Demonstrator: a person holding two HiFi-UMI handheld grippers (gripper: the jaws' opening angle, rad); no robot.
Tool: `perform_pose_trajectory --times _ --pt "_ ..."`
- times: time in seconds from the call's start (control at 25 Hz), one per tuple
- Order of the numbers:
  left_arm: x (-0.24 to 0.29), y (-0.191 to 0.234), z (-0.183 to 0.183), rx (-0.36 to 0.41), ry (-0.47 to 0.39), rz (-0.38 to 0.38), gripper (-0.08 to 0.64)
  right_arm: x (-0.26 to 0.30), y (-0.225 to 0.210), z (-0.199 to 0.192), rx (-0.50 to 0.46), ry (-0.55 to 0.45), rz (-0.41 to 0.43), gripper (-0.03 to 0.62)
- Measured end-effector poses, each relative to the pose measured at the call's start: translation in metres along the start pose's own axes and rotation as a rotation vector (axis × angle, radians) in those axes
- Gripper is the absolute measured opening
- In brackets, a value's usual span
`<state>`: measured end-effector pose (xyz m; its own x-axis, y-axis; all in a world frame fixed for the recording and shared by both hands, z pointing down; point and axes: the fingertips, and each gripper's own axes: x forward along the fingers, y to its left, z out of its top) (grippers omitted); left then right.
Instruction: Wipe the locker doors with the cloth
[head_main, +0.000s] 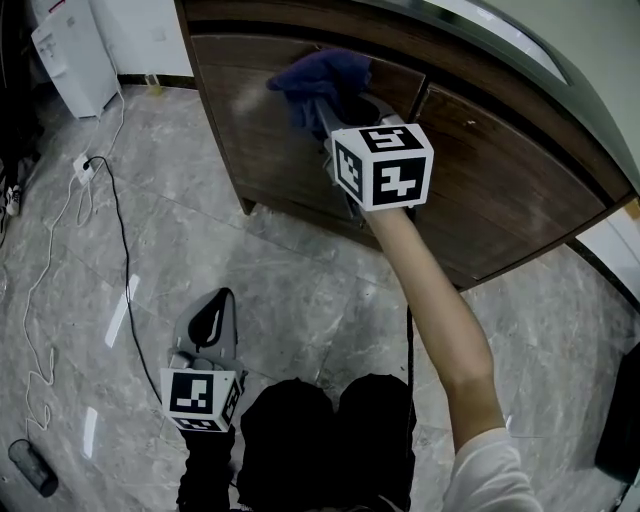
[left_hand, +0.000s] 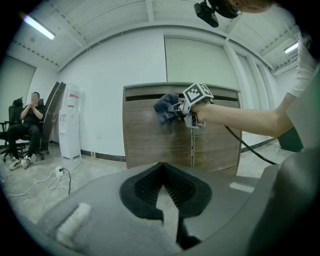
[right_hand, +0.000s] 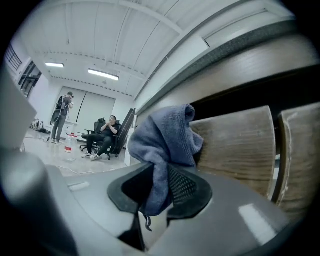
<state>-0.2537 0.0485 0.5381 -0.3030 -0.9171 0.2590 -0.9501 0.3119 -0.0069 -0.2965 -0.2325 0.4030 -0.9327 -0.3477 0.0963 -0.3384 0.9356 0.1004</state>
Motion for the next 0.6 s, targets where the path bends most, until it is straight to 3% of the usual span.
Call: perform_pose_trajectory --times 0.28,0.6 --pt "-0.002 0.004 -0.007 -0.013 0.002 0.008 0.000 0.004 0.003 0.021 -0.022 -0.048 -0.014 0.091" --pt "-0.006 0.013 -0.008 -0.020 -0.001 0.013 0.000 0.017 0.015 -0.035 -0.037 0.032 0.001 0.091"
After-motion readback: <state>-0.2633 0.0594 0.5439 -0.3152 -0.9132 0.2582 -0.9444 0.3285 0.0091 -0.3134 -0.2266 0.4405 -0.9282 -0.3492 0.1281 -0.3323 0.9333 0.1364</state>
